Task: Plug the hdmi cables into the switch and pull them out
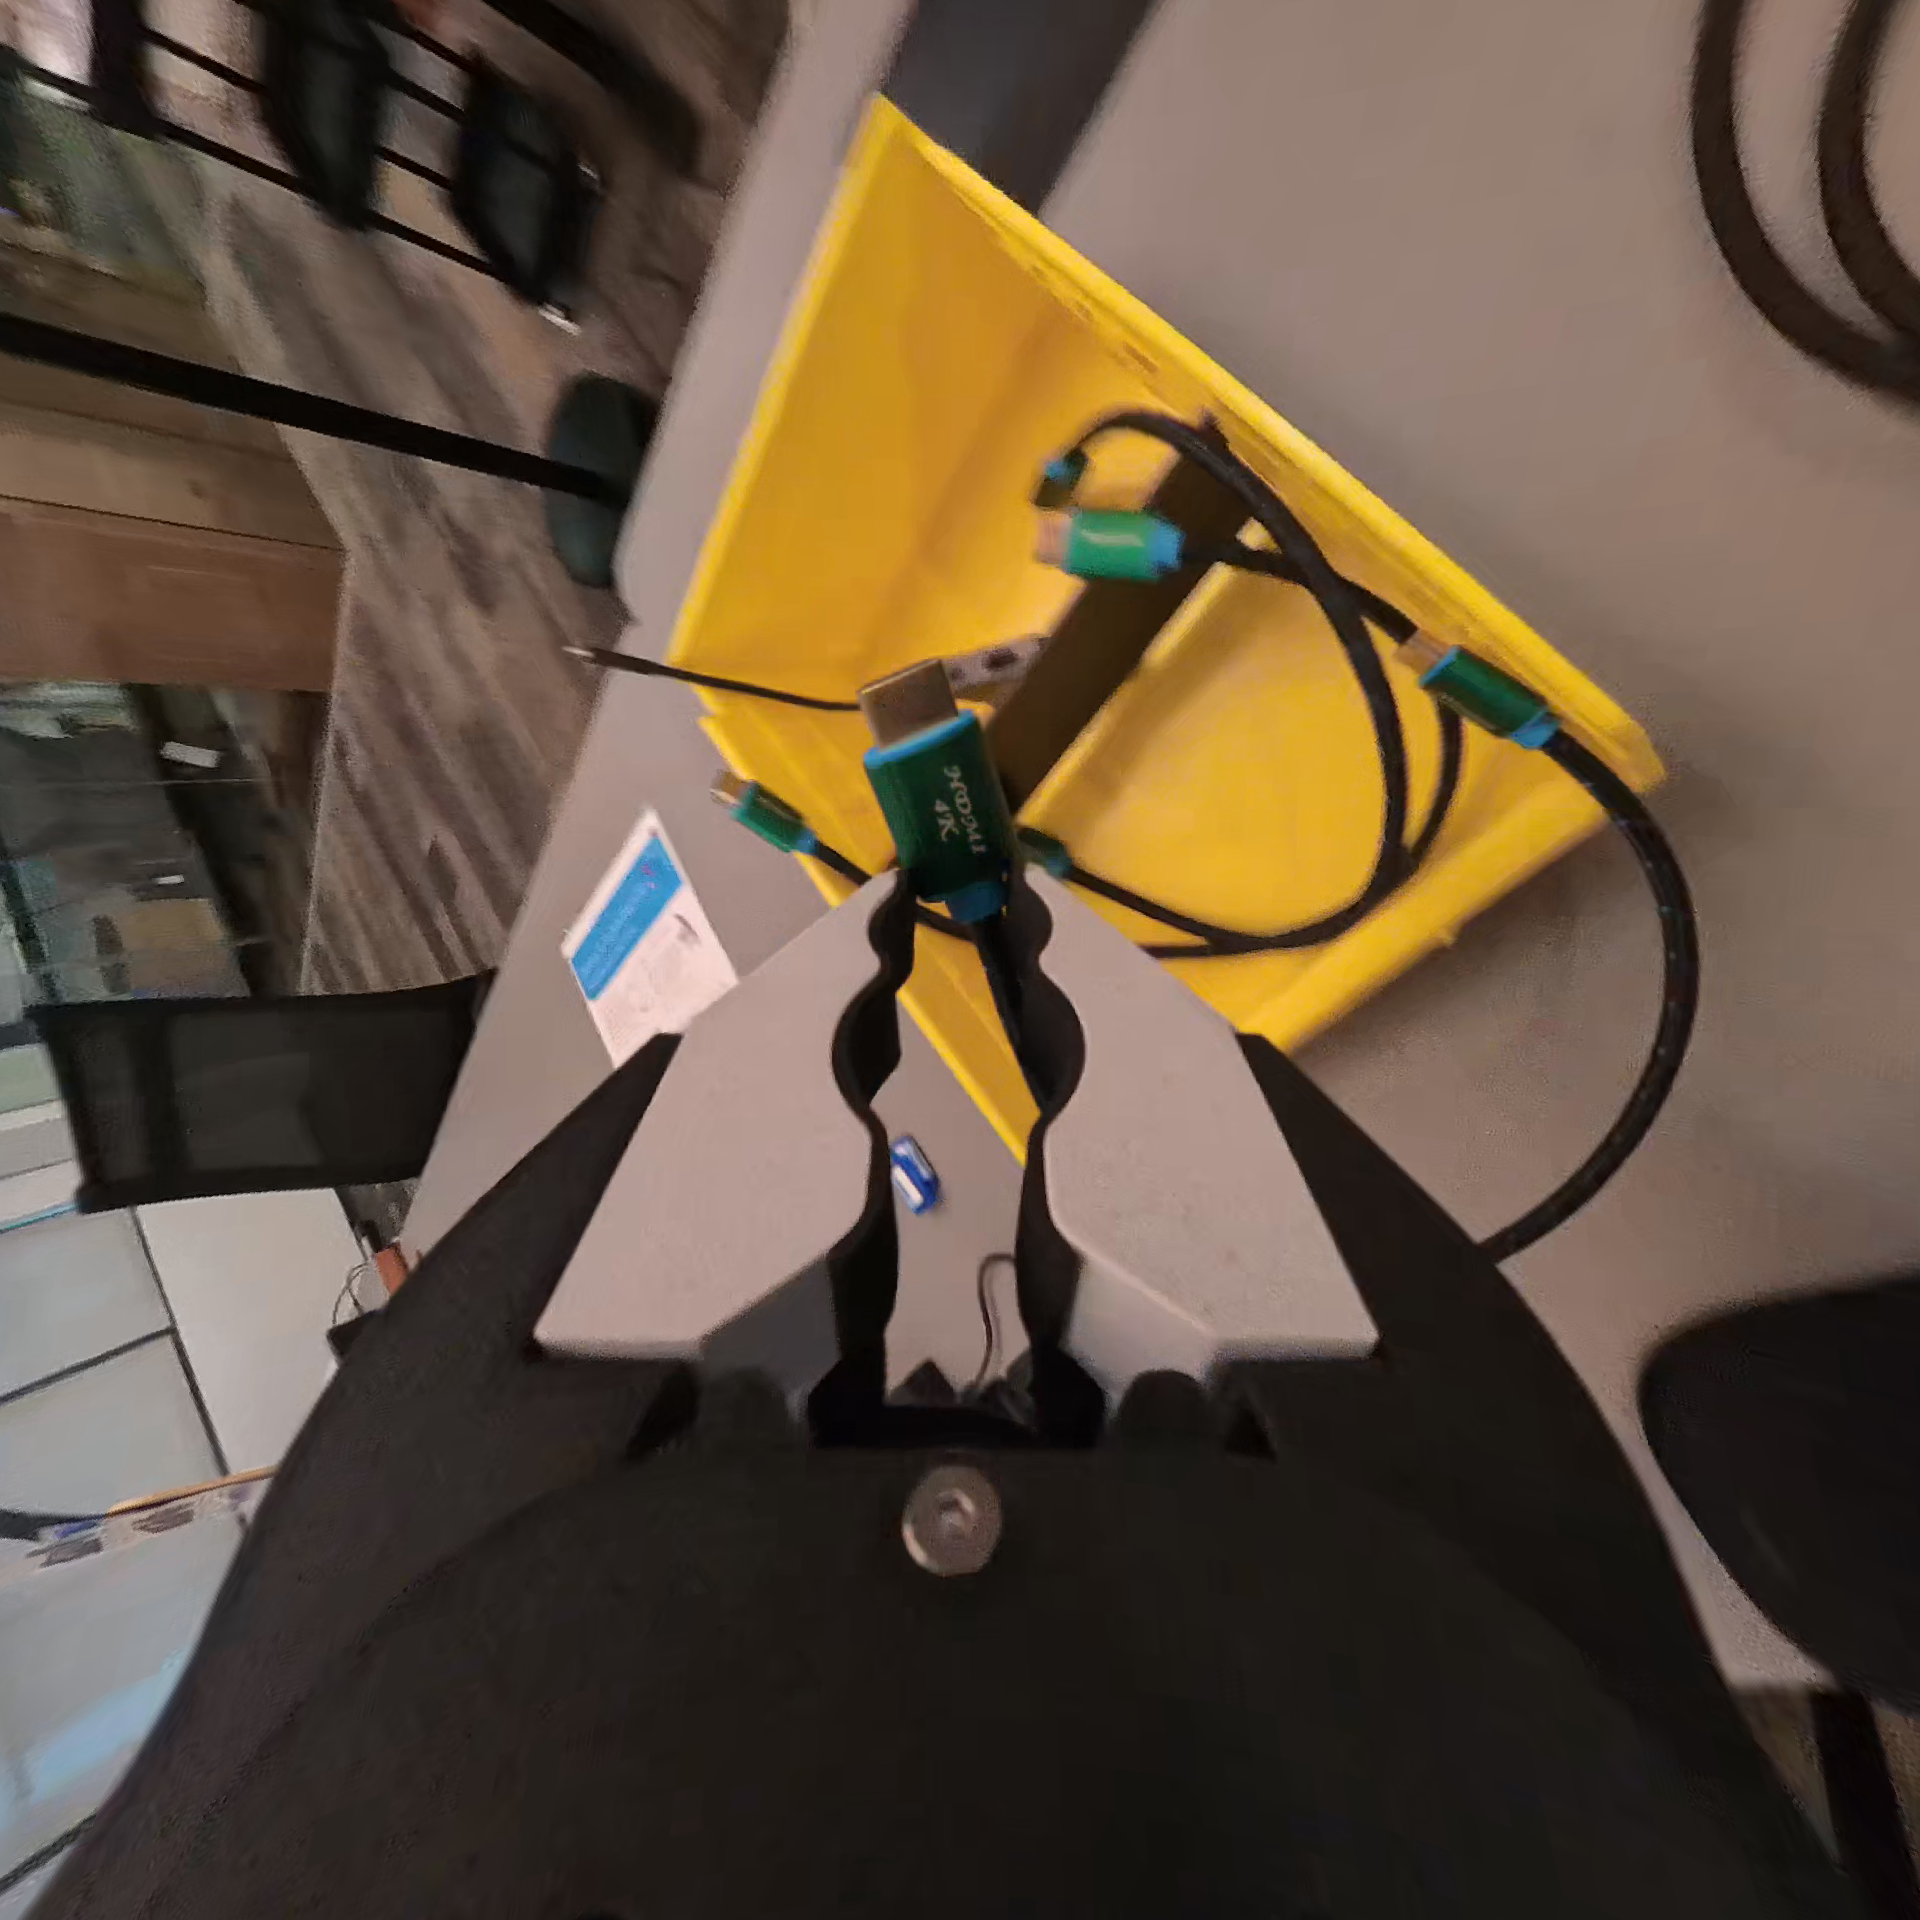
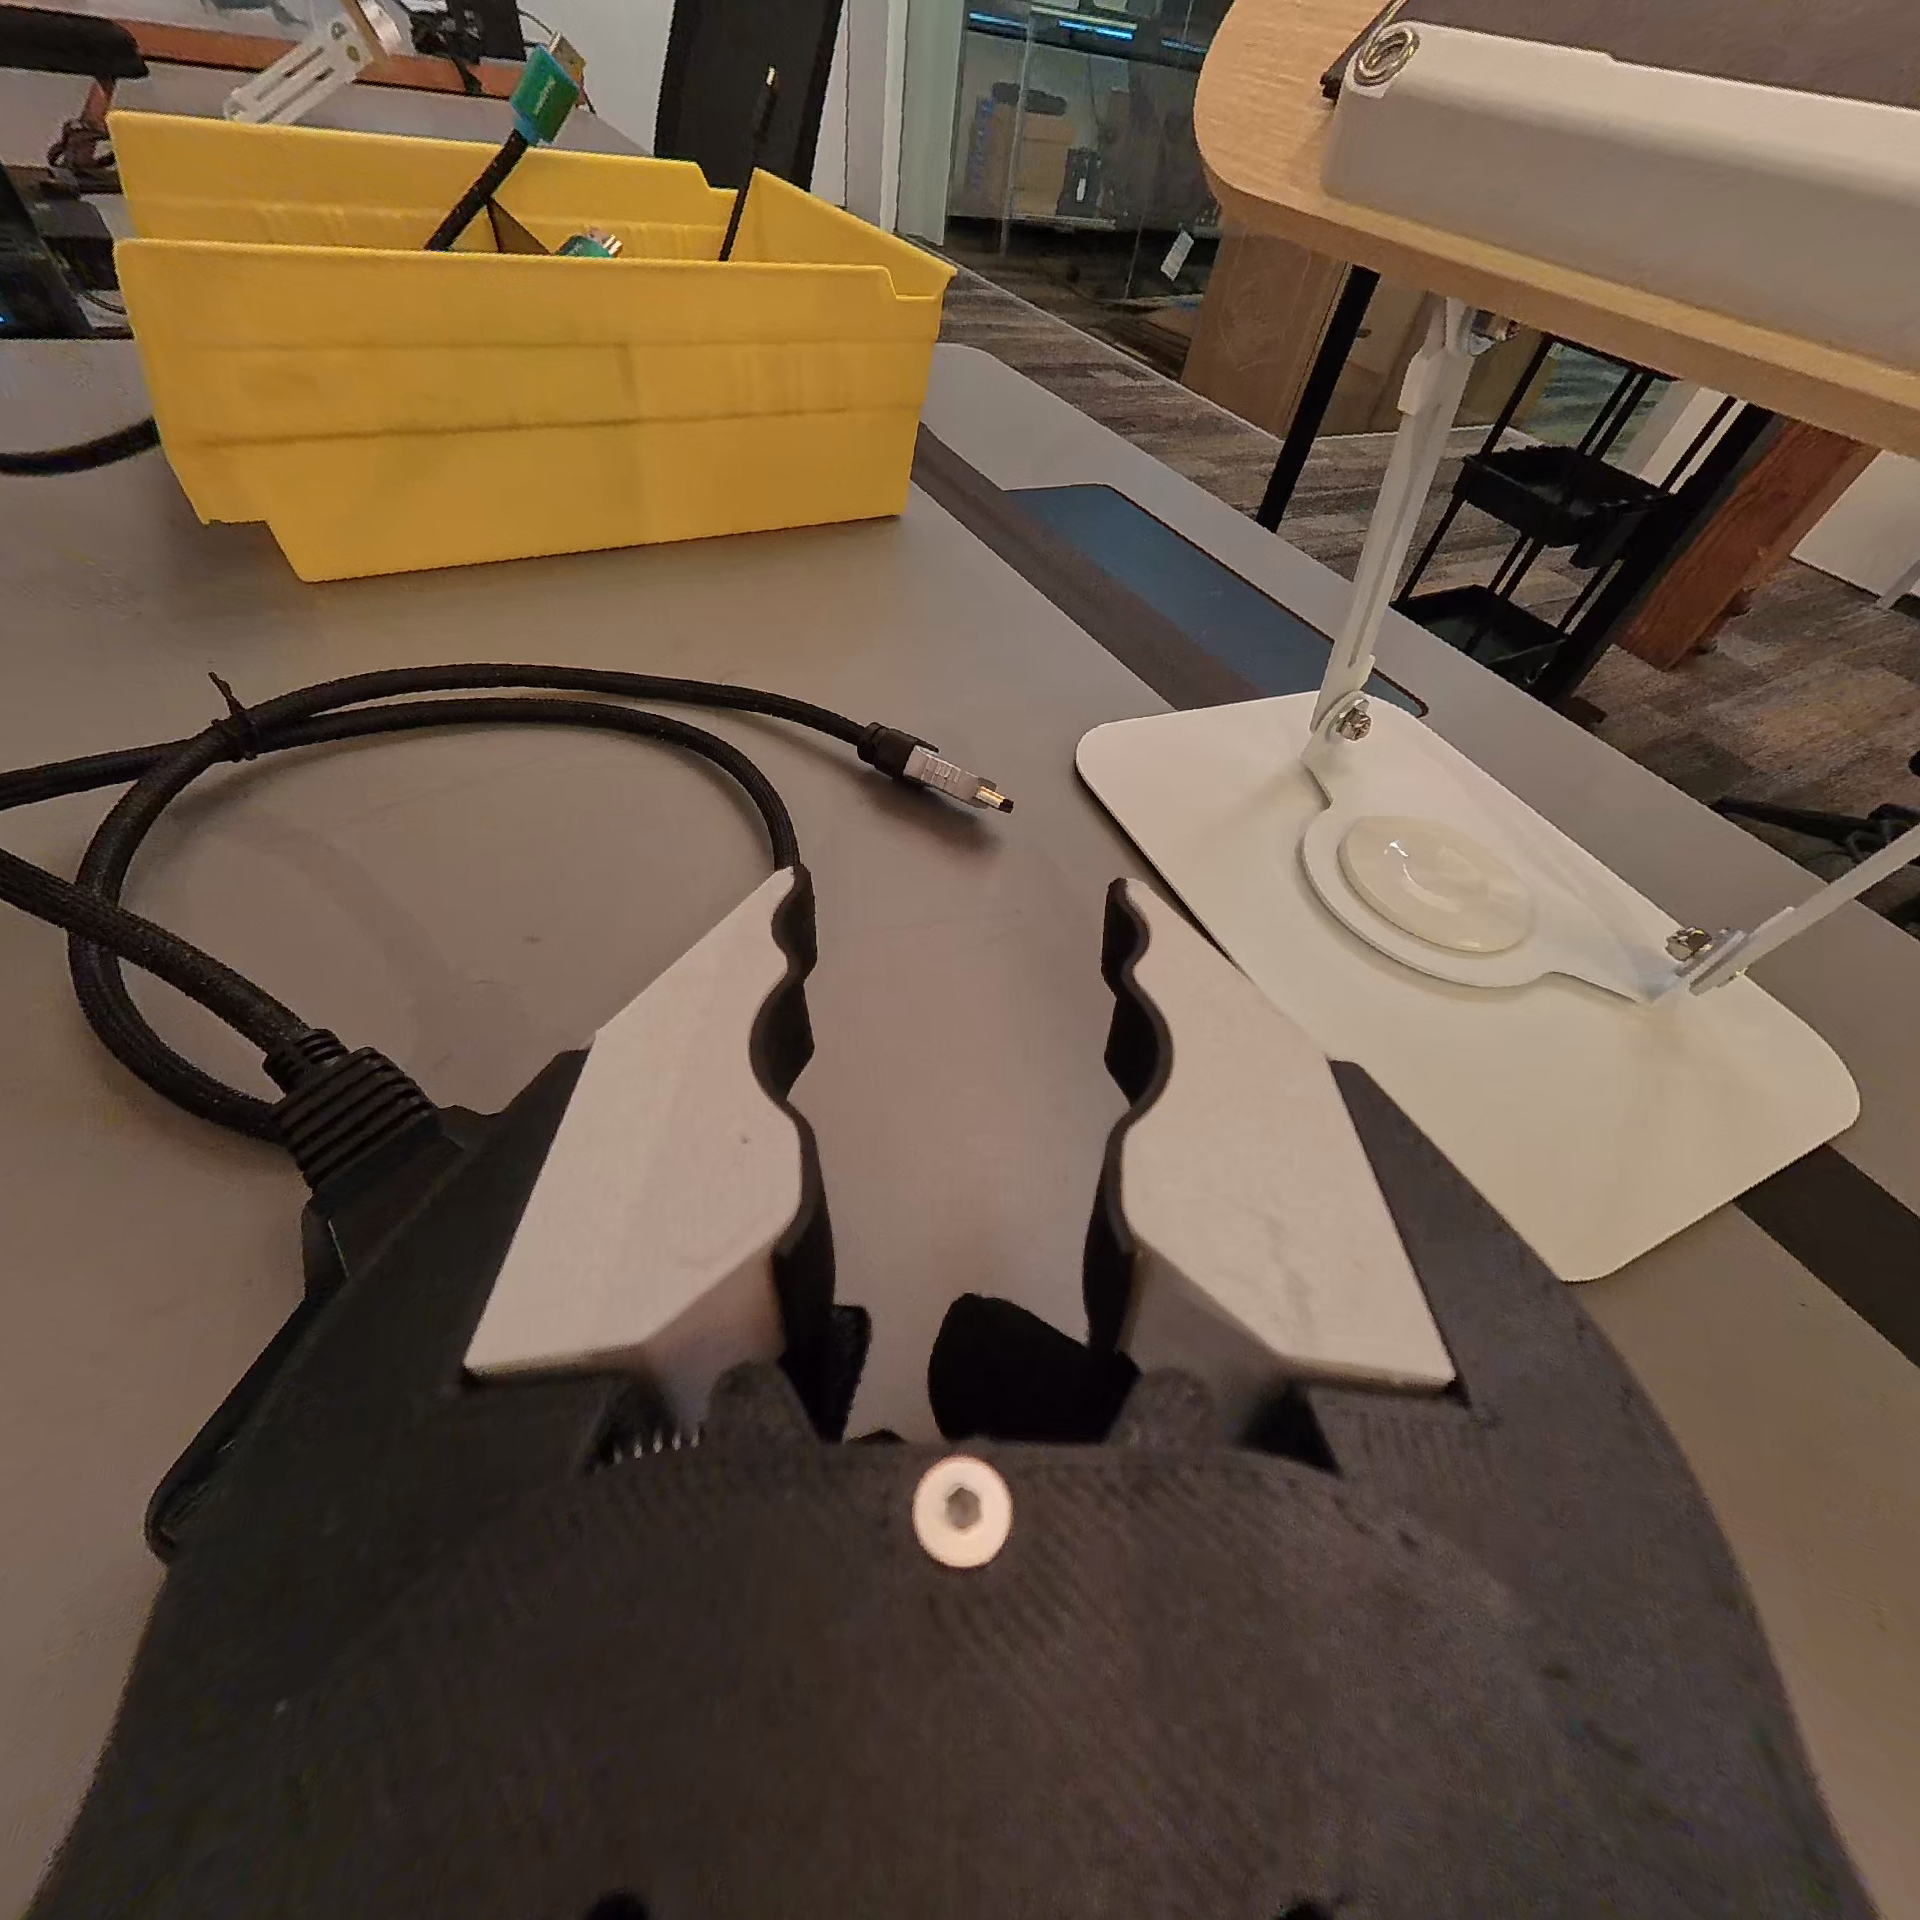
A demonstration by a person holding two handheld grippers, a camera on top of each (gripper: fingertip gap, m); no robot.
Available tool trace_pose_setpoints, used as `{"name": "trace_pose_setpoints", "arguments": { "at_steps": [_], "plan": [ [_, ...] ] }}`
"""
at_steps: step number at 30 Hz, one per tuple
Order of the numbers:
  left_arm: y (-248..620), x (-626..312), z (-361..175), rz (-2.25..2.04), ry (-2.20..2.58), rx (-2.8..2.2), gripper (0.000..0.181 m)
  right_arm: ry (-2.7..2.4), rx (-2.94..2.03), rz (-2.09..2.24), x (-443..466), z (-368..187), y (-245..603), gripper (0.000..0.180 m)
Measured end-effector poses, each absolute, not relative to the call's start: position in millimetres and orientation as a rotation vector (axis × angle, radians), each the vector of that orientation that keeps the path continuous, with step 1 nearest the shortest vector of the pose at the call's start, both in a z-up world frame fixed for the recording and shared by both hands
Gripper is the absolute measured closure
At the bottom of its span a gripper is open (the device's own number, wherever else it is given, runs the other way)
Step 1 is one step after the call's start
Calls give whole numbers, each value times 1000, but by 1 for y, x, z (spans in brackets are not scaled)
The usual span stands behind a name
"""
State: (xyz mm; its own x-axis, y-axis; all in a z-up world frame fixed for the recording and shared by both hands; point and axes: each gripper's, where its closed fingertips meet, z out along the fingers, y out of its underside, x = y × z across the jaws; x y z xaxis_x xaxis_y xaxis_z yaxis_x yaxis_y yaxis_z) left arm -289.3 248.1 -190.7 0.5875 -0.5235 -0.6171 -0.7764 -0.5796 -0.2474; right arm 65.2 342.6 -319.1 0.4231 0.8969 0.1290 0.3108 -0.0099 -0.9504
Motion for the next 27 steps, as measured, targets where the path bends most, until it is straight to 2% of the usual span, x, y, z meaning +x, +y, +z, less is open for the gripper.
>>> {"name": "trace_pose_setpoints", "arguments": {
  "at_steps": [4, 9, 27],
  "plan": [
    [230, -282, -214, 638, 1165, -2409, 166, -1101, -1564, 659, 65, -319, 343, 125],
    [216, -270, -209, 564, 1178, -2402, 166, -1095, -1564, 664, 66, -319, 343, 125],
    [186, -171, -115, 360, 1170, -2031, 167, -1001, -1573, 743, 74, -309, 349, 125]
  ]
}}
